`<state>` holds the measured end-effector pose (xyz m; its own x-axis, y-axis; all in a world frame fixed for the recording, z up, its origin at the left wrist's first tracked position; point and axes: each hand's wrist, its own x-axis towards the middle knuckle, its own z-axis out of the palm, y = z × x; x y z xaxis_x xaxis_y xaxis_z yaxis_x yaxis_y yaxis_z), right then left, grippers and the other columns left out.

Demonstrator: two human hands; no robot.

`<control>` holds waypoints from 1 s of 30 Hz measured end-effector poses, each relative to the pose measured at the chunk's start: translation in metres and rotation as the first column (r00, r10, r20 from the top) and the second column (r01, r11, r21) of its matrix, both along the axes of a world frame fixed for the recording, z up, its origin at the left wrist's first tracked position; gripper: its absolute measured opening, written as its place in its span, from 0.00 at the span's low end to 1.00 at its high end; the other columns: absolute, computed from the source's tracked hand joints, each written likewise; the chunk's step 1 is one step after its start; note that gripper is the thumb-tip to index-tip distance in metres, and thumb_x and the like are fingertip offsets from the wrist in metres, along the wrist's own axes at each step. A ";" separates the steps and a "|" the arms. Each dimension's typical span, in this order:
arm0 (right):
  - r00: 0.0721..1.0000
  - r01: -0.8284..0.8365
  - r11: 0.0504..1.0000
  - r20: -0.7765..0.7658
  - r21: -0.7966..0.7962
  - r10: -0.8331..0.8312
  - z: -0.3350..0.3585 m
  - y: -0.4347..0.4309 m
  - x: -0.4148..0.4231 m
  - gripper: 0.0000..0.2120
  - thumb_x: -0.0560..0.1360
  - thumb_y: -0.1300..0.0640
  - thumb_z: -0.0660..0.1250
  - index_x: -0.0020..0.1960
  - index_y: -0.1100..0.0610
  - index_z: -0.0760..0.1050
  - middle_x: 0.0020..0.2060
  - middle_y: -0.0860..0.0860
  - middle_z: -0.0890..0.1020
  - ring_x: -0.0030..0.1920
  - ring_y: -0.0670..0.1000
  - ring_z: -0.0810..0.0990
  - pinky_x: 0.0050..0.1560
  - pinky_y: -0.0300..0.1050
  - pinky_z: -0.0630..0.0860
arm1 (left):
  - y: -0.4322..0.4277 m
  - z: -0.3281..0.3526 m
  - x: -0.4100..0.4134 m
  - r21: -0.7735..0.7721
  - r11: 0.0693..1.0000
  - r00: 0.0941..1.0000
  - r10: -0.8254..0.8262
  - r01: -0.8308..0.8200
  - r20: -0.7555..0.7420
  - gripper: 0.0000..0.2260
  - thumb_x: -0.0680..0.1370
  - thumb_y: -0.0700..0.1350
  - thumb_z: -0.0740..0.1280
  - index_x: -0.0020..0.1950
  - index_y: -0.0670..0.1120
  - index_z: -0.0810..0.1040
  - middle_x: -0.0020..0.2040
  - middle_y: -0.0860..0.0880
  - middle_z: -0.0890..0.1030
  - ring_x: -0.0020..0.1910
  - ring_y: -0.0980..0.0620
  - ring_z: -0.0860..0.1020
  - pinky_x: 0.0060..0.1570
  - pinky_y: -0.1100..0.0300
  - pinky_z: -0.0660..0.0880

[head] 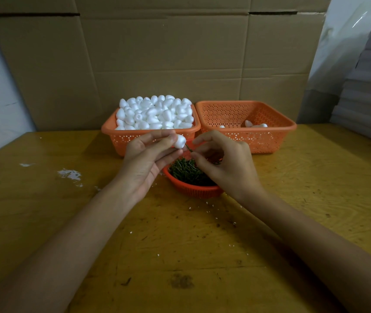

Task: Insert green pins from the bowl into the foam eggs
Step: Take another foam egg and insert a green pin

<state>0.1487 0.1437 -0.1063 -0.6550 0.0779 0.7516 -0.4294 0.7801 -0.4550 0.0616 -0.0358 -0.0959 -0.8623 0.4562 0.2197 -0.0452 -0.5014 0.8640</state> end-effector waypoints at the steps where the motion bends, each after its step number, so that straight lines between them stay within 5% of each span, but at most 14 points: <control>1: 1.000 -0.001 1.000 0.002 -0.003 0.001 0.000 0.000 0.000 0.10 0.76 0.58 0.77 0.56 0.54 0.80 0.43 0.42 0.87 0.45 0.41 0.86 0.49 0.49 0.82 | 0.000 0.000 0.000 0.000 1.000 1.000 -0.002 0.002 0.002 0.10 0.72 0.40 0.77 0.53 0.41 0.85 0.52 0.39 0.88 0.51 0.45 0.88 0.46 0.60 0.84; 10: 1.000 -0.027 1.000 0.012 -0.008 0.027 0.000 0.000 0.000 0.11 0.75 0.59 0.77 0.56 0.55 0.79 0.42 0.41 0.87 0.43 0.38 0.85 0.49 0.36 0.80 | -0.001 0.000 0.000 0.011 1.000 1.000 -0.019 0.019 0.020 0.12 0.72 0.40 0.77 0.54 0.41 0.84 0.52 0.40 0.88 0.52 0.45 0.88 0.45 0.60 0.84; 30: 0.999 -0.033 0.999 0.021 0.037 0.032 0.001 0.000 0.000 0.04 0.77 0.59 0.75 0.52 0.55 0.84 0.43 0.43 0.86 0.44 0.42 0.85 0.48 0.47 0.82 | 0.000 0.000 0.002 -0.030 0.999 0.999 -0.015 0.014 -0.031 0.08 0.70 0.39 0.77 0.48 0.44 0.89 0.50 0.42 0.88 0.50 0.47 0.88 0.46 0.61 0.84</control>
